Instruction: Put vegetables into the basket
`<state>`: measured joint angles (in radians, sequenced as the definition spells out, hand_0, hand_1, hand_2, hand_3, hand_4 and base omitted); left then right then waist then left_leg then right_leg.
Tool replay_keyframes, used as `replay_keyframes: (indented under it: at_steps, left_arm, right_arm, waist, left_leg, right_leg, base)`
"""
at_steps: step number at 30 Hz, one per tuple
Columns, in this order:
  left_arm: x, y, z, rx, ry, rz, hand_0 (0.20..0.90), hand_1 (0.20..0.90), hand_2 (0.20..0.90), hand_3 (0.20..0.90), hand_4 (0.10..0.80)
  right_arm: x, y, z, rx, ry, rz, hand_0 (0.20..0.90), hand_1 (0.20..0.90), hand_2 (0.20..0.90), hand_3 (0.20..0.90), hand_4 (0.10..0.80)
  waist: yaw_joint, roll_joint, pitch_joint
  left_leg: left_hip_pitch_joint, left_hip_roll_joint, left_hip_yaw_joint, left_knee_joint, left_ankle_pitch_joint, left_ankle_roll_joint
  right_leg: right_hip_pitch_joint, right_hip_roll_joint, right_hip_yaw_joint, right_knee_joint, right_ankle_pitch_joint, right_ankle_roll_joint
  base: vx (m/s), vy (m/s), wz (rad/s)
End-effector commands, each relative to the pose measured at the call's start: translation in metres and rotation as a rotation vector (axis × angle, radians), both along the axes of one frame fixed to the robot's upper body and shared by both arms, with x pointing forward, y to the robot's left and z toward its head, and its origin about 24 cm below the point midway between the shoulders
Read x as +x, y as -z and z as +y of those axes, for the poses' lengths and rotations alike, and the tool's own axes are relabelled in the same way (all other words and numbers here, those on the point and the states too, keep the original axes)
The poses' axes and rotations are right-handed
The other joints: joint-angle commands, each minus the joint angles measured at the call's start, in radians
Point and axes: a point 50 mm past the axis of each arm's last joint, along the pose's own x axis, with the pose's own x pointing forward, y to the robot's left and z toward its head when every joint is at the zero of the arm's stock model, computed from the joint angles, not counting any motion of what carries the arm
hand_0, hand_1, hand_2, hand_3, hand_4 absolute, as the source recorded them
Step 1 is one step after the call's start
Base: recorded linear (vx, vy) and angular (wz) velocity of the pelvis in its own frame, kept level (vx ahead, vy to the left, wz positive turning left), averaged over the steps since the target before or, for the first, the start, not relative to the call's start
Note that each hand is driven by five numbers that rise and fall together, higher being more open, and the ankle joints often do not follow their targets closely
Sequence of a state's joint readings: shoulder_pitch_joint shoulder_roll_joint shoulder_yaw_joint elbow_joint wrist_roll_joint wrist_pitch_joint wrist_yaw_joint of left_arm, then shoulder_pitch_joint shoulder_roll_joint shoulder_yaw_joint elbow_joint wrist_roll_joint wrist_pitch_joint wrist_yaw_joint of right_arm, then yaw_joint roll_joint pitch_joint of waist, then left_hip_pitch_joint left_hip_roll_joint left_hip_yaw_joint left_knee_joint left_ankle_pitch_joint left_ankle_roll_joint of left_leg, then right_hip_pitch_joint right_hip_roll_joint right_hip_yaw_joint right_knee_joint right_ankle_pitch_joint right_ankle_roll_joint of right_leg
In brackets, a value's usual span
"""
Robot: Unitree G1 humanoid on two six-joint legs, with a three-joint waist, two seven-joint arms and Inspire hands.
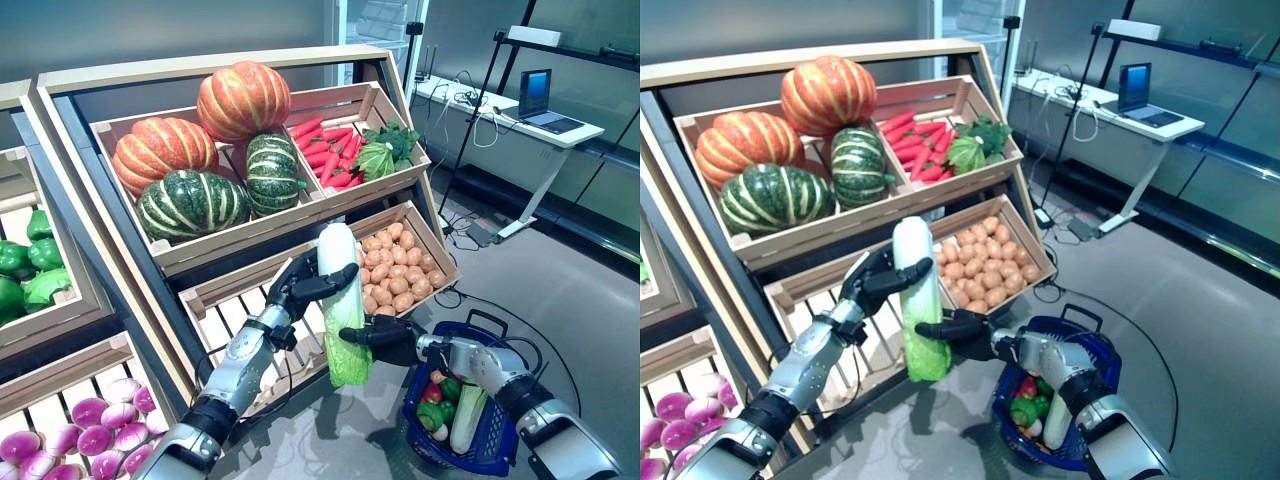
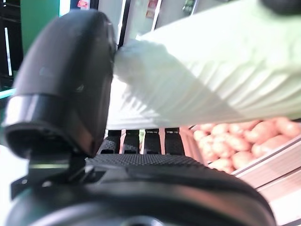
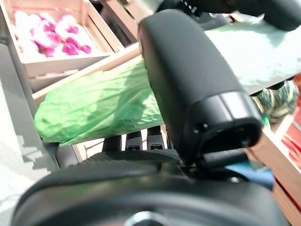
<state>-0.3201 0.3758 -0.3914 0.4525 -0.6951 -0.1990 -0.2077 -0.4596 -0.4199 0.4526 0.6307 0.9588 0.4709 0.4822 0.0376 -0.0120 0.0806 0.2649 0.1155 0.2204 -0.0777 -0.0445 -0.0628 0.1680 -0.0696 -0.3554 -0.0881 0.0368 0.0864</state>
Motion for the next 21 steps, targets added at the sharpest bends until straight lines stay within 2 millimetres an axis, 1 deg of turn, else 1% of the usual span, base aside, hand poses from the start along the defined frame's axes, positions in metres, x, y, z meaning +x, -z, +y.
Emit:
replay_keyframes:
  at_steps: [1, 2, 4, 8, 10, 11, 12, 14, 15, 16, 17, 18, 19, 20, 21]
  left_arm:
    - [0.01, -0.025, 0.006, 0.087, 0.019, -0.149, 0.9, 0.9, 0.9, 0.9, 0.8]
    - [0.01, -0.025, 0.008, 0.094, 0.01, -0.148, 0.9, 0.9, 0.9, 0.9, 0.8]
    - [0.011, -0.025, 0.029, 0.139, -0.054, -0.143, 0.9, 0.9, 0.9, 0.9, 0.8]
    - [0.01, -0.024, 0.065, 0.217, -0.175, -0.135, 0.9, 0.9, 0.9, 0.9, 0.8]
    - [0.009, -0.024, 0.079, 0.231, -0.246, -0.132, 0.9, 0.9, 0.9, 0.9, 0.8]
    - [0.009, -0.024, 0.081, 0.233, -0.26, -0.128, 0.9, 0.9, 0.9, 0.9, 0.8]
    - [0.009, -0.022, 0.091, 0.245, -0.31, -0.116, 0.9, 0.9, 0.9, 0.9, 0.8]
    - [0.005, -0.015, 0.104, 0.258, -0.399, -0.083, 0.9, 0.9, 0.9, 0.9, 0.8]
    - [0.005, -0.015, 0.106, 0.26, -0.417, -0.078, 0.9, 0.9, 0.9, 0.9, 0.8]
    - [0.007, -0.016, 0.109, 0.258, -0.448, -0.077, 0.9, 0.9, 0.9, 0.9, 0.8]
    - [0.012, -0.021, 0.111, 0.249, -0.479, -0.097, 0.9, 0.9, 0.9, 0.9, 0.8]
    - [0.015, -0.026, 0.113, 0.249, -0.494, -0.112, 0.9, 0.9, 0.9, 0.9, 0.8]
    - [0.02, -0.036, 0.115, 0.243, -0.508, -0.145, 0.9, 0.9, 0.9, 0.9, 0.8]
    - [0.025, -0.047, 0.117, 0.228, -0.522, -0.185, 0.9, 0.9, 0.9, 0.9, 0.8]
    - [0.028, -0.054, 0.117, 0.225, -0.527, -0.204, 0.9, 0.9, 0.9, 0.9, 0.8]
  right_arm:
    - [0.039, -0.04, -0.049, 0.092, 0.327, -0.207, 0.3, 0.3, 0.3, 0.3, 0.4]
    - [0.038, -0.039, -0.052, 0.084, 0.339, -0.207, 0.3, 0.3, 0.3, 0.3, 0.4]
    - [0.03, -0.029, -0.078, 0.021, 0.433, -0.192, 0.3, 0.3, 0.3, 0.3, 0.4]
    - [0.015, -0.017, -0.121, -0.047, 0.634, -0.16, 0.3, 0.3, 0.3, 0.3, 0.4]
    - [0.008, -0.013, -0.142, -0.093, 0.742, -0.156, 0.3, 0.3, 0.3, 0.3, 0.4]
    - [0.007, -0.012, -0.145, -0.108, 0.765, -0.156, 0.3, 0.3, 0.3, 0.3, 0.4]
    - [0.003, -0.012, -0.161, -0.142, 0.832, -0.157, 0.3, 0.3, 0.3, 0.3, 0.4]
    - [-0.001, -0.013, -0.175, -0.178, 0.92, -0.151, 0.3, 0.3, 0.3, 0.3, 0.4]
    - [-0.001, -0.013, -0.177, -0.186, 0.931, -0.148, 0.3, 0.3, 0.3, 0.3, 0.4]
    - [0.001, -0.016, -0.181, -0.203, 0.953, -0.153, 0.3, 0.3, 0.3, 0.3, 0.4]
    - [0.008, -0.026, -0.185, -0.225, 0.97, -0.182, 0.3, 0.3, 0.3, 0.3, 0.4]
    - [0.012, -0.032, -0.189, -0.237, 0.981, -0.199, 0.3, 0.3, 0.3, 0.3, 0.4]
    - [0.016, -0.042, -0.195, -0.248, 0.997, -0.227, 0.3, 0.3, 0.3, 0.3, 0.4]
    - [0.02, -0.052, -0.201, -0.251, 1.017, -0.259, 0.3, 0.3, 0.3, 0.3, 0.4]
    - [0.023, -0.058, -0.204, -0.258, 1.035, -0.273, 0.3, 0.3, 0.3, 0.3, 0.4]
  waist:
    - [-0.002, -0.026, -0.046]
    - [-0.002, -0.026, -0.046]
    - [-0.007, -0.025, -0.038]
    - [-0.014, -0.019, -0.019]
    - [-0.017, -0.014, -0.008]
    - [-0.017, -0.013, -0.007]
    - [-0.017, -0.01, 0.002]
    - [-0.018, -0.002, 0.021]
    - [-0.018, -0.001, 0.024]
    - [-0.018, 0.002, 0.04]
    - [-0.021, 0.006, 0.079]
    - [-0.022, 0.008, 0.101]
    - [-0.026, 0.01, 0.147]
    - [-0.029, 0.013, 0.201]
    - [-0.03, 0.016, 0.23]
  left_leg:
    - [-0.063, -0.065, -0.008, -0.01, -0.025, 0.071]
    - [-0.063, -0.065, -0.007, -0.01, -0.025, 0.071]
    - [-0.065, -0.063, 0.001, -0.01, -0.023, 0.071]
    - [-0.067, -0.062, 0.016, -0.01, -0.02, 0.07]
    - [-0.068, -0.061, 0.021, -0.01, -0.019, 0.07]
    - [-0.069, -0.061, 0.021, -0.01, -0.019, 0.07]
    - [-0.068, -0.062, 0.023, -0.01, -0.018, 0.071]
    - [-0.068, -0.063, 0.027, -0.01, -0.013, 0.07]
    - [-0.071, -0.064, 0.029, -0.009, -0.01, 0.07]
    - [-0.101, -0.061, 0.028, 0.039, -0.022, 0.066]
    - [-0.166, -0.049, 0.022, 0.148, -0.053, 0.064]
    - [-0.208, -0.041, 0.017, 0.205, -0.071, 0.063]
    - [-0.273, -0.026, 0.009, 0.318, -0.112, 0.061]
    - [-0.351, -0.006, 0.007, 0.441, -0.159, 0.066]
    - [-0.4, 0.006, 0.008, 0.513, -0.191, 0.072]
  right_leg:
    - [0.035, -0.006, 0.055, 0.001, -0.056, -0.041]
    - [0.034, -0.006, 0.056, 0.001, -0.056, -0.041]
    - [0.029, -0.005, 0.061, 0.001, -0.053, -0.041]
    - [0.021, -0.004, 0.07, 0.001, -0.052, -0.041]
    - [0.017, -0.004, 0.073, 0.001, -0.051, -0.041]
    - [0.016, -0.004, 0.073, 0.001, -0.051, -0.041]
    - [0.015, -0.005, 0.074, 0.001, -0.052, -0.043]
    - [0.012, -0.007, 0.077, 0.001, -0.052, -0.044]
    - [0.008, -0.008, 0.078, 0.001, -0.052, -0.046]
    - [-0.014, -0.016, 0.08, 0.033, -0.064, -0.05]
    - [-0.073, -0.033, 0.081, 0.126, -0.097, -0.057]
    - [-0.111, -0.042, 0.081, 0.176, -0.116, -0.063]
    - [-0.167, -0.057, 0.086, 0.263, -0.148, -0.071]
    - [-0.245, -0.08, 0.089, 0.381, -0.186, -0.08]
    - [-0.296, -0.095, 0.089, 0.456, -0.212, -0.088]
  base:
    - [0.028, -0.019, -0.04]
    - [0.017, -0.017, -0.06]
    - [0.017, -0.031, -0.05]
    - [0.016, -0.041, -0.04]
    - [0.011, -0.034, -0.1]
    - [0.022, -0.036, -0.16]
    - [0.03, -0.038, -0.15]
    - [0.033, -0.032, -0.08]
    - [-0.011, -0.019, -0.05]
    - [-0.149, -0.016, -0.1]
    - [-0.24, -0.021, -0.13]
    - [-0.359, -0.029, -0.11]
    - [-0.417, -0.029, -0.03]
    - [-0.431, -0.024, 0.05]
    - [-0.333, -0.012, 0.06]
